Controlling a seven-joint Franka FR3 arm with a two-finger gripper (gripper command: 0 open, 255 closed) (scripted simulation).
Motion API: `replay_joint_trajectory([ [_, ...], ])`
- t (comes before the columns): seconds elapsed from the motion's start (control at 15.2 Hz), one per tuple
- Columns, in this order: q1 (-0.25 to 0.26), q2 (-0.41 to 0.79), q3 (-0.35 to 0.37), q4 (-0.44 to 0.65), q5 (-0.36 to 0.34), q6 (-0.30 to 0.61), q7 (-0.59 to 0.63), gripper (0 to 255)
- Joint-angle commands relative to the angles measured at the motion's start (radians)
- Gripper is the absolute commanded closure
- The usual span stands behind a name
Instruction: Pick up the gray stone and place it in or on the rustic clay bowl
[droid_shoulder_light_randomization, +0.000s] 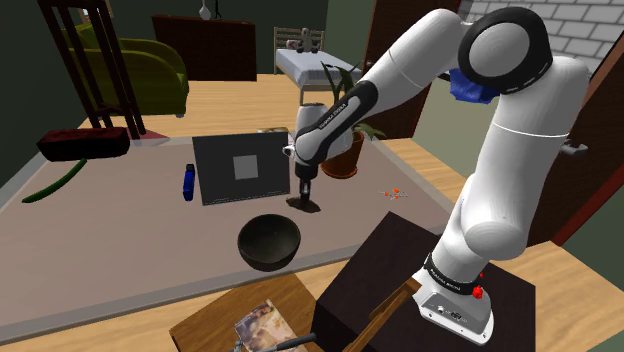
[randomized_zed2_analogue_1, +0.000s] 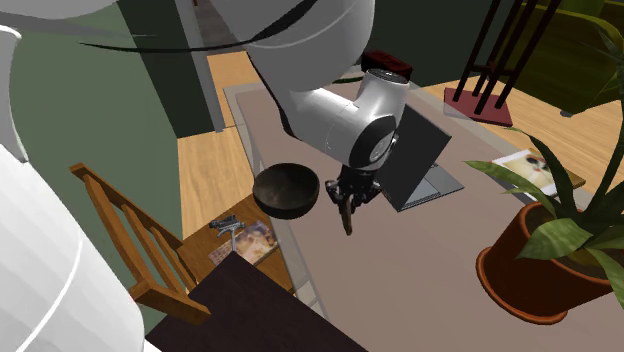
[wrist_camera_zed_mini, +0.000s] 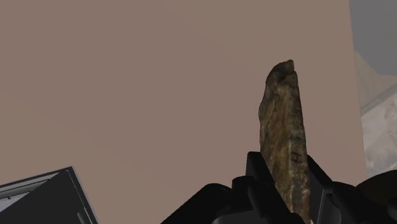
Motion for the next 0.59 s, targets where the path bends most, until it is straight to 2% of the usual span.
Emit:
replay_joint_trajectory([
  [0.0,0.001,-0.023,-0.002,0.005,-0.009,-0.028,0.008,255],
  [0.53,0.001,-0.111,-0.007,0.026,-0.039,-0.135,0.036,255],
])
